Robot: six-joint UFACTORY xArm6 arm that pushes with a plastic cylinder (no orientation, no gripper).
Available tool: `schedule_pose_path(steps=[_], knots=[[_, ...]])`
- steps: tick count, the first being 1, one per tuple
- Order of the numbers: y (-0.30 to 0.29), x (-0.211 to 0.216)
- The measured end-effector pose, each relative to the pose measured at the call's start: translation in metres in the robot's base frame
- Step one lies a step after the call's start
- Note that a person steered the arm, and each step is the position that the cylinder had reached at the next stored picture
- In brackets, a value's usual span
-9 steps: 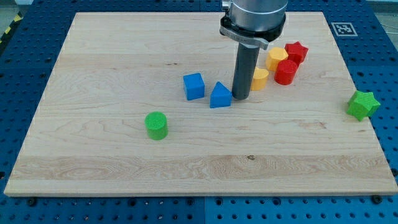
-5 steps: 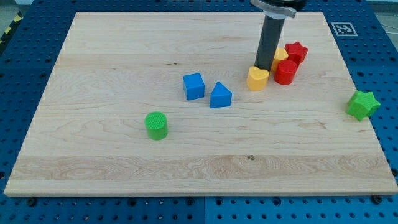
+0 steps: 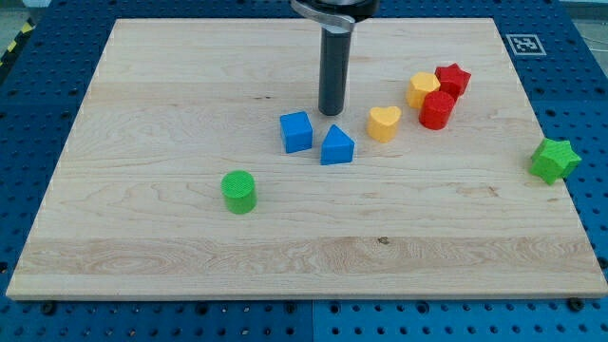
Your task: Push the blue triangle slightly down
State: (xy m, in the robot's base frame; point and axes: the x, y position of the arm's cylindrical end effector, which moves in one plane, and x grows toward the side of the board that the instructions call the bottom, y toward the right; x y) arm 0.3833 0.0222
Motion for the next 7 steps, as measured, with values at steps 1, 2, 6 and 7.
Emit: schedule_pose_path(steps=[1, 2, 6, 7], knots=[[-0.009, 0.0], [-0.009, 0.015], [0.043, 0.057], [0.042, 0.048]])
